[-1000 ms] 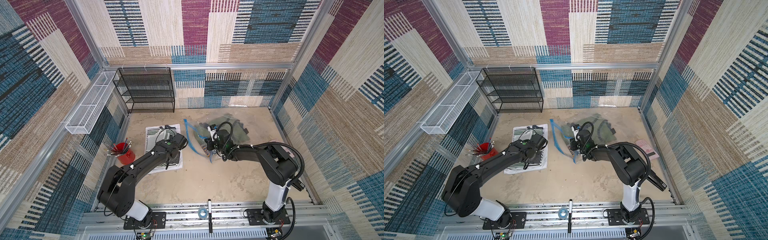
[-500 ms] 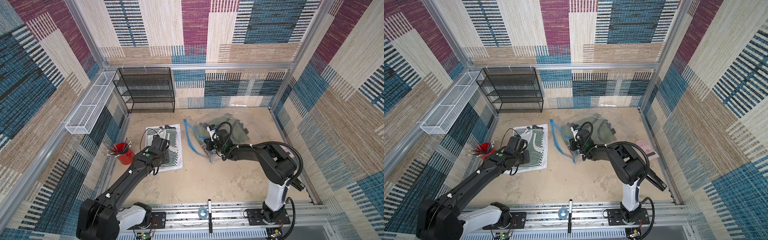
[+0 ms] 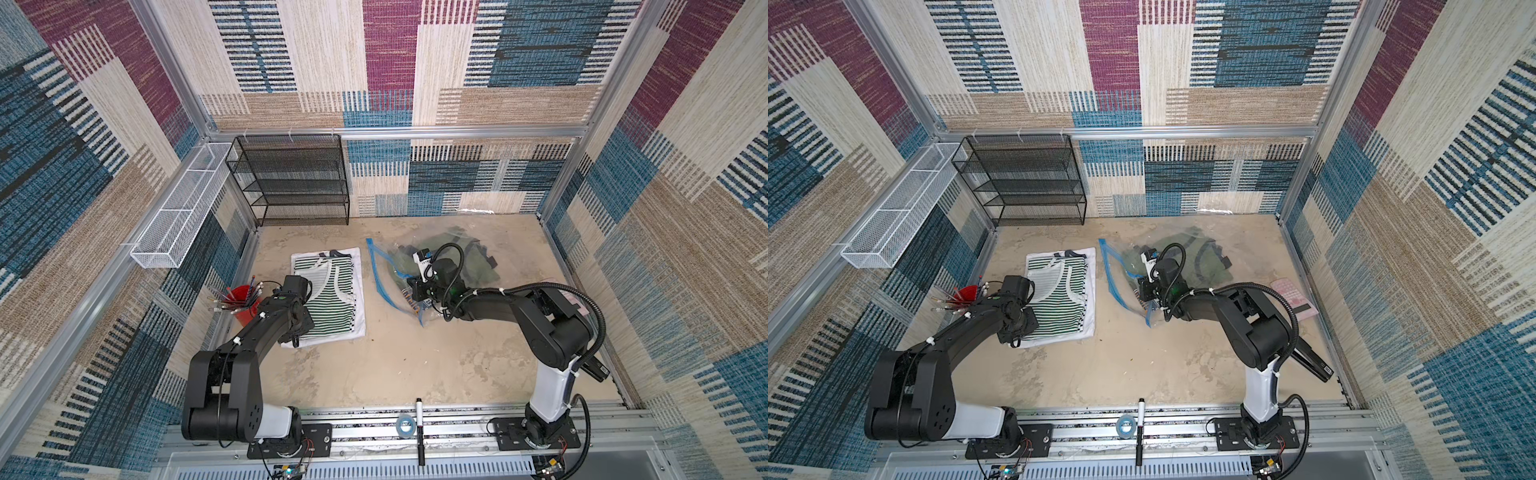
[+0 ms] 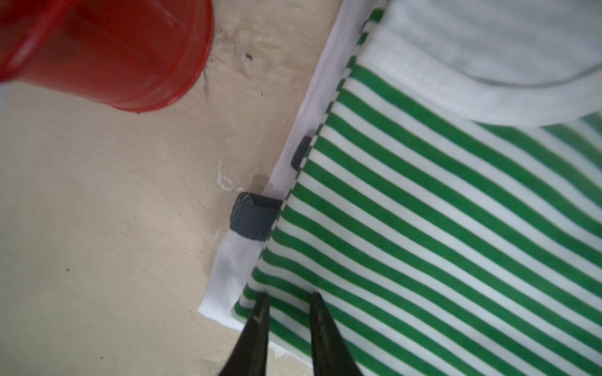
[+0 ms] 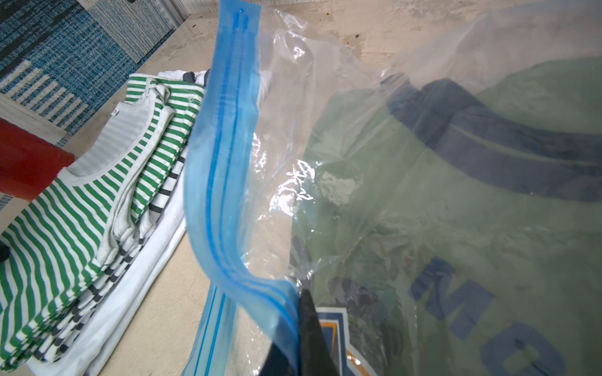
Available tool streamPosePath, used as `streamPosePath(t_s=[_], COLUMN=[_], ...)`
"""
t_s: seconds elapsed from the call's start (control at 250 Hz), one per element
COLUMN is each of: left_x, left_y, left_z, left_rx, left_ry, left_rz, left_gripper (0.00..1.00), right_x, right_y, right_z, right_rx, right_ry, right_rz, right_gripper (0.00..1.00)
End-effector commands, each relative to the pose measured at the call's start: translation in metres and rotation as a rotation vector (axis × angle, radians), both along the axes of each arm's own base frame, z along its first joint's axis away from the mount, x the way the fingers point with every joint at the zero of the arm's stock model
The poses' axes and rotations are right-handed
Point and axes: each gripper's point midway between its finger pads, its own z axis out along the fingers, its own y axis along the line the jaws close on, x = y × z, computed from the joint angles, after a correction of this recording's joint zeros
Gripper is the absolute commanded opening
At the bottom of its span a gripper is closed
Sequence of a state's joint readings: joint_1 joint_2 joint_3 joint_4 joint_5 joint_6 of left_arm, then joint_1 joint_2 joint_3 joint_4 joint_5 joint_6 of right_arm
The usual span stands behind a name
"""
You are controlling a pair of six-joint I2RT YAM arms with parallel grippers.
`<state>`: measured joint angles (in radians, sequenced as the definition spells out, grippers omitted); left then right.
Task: Take the tank top out of the vacuum bag
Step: Adjust the tank top.
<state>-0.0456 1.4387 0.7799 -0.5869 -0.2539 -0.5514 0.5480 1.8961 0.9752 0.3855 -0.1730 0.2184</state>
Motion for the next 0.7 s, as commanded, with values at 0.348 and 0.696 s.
streamPosePath(t_s=[0.348,0.696], left_x=[0.01,0.011], left_y=[-0.027,-0.131], left_z=[0.032,0.053], left_rx=[-0.144,-0.426], left_ry=[-0.174,-0.227], left_rz=[-0.034,-0.387], left_gripper=[0.23,0.11], right_x=[0.003,0.003], right_y=[0.003,0.005], right_z=[0.002,-0.001], right_rx=[0.007,0.007], right_ry=[-0.009,0.002], right_rz=[0.009,0.015], right_gripper=[0.0,0.0])
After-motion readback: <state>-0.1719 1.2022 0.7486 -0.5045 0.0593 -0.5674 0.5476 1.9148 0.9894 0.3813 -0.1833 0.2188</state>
